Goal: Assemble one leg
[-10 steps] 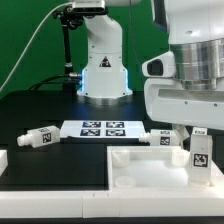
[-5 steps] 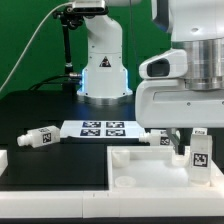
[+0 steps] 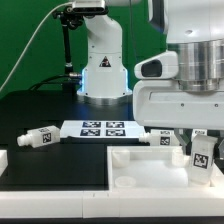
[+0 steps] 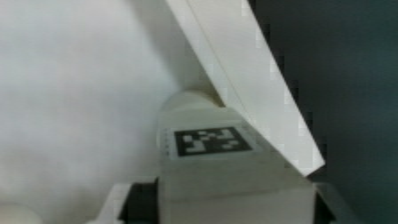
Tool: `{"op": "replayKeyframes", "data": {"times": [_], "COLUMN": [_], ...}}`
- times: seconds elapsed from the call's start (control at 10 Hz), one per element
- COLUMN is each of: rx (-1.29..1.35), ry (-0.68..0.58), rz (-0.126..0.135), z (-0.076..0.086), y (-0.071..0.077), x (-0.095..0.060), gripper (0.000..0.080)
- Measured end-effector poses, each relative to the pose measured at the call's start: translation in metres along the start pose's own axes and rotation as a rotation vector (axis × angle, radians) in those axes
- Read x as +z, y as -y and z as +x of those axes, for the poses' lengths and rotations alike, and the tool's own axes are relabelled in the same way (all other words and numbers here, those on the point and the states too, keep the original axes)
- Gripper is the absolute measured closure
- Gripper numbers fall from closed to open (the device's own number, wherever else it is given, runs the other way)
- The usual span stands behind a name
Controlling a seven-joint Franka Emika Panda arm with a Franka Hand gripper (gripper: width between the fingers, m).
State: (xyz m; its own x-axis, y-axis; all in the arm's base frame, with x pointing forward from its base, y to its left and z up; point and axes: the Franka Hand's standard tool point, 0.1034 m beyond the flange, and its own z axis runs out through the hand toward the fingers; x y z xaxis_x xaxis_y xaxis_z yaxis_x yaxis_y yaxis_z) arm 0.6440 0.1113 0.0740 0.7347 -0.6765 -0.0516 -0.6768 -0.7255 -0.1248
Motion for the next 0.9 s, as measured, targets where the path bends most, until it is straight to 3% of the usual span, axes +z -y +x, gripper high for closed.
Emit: {"op": "replayKeyframes", "data": {"times": [0.4,0.5,0.7,0.9], "rx": [0.576,0.623,0.607,0.386], "ry": [0.022,0.024,0.025,0.009], "rz": [0.062,0.076,0.075,0.076], "z": [0.0034,0.0040,0.0035,0.0056], "y": [-0.0044,-0.0055,-0.0053,-0.0038], "x": [0.0028,0.0029,0.0031,0.0008], "gripper": [0.0506,0.0506,0.0506,0.0248]}}
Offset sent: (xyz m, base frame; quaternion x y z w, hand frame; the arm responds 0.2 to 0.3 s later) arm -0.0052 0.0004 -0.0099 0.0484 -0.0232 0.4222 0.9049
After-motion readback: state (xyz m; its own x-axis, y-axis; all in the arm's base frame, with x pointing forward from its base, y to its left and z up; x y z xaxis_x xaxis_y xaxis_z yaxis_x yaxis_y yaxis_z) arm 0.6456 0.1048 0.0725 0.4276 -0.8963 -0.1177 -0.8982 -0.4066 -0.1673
